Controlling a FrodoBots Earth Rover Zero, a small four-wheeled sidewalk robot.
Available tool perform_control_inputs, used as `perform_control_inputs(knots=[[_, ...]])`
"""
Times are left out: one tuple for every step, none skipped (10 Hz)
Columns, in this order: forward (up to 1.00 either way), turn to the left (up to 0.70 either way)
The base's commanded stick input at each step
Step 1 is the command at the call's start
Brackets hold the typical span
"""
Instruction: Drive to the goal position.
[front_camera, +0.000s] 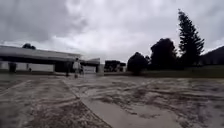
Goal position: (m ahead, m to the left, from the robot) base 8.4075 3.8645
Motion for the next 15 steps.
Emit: perform_control_inputs(knots=[[0.70, 0.00], [0.70, 0.00], [0.70, 0.00], [0.70, 0.00], [0.70, 0.00], [0.70, 0.00], [0.70, 0.00], [0.70, 0.00], [0.70, 0.00], [0.70, 0.00], [0.70, 0.00], [0.70, 0.00], [0.70, 0.00], [0.70, 0.00], [0.70, 0.00]])
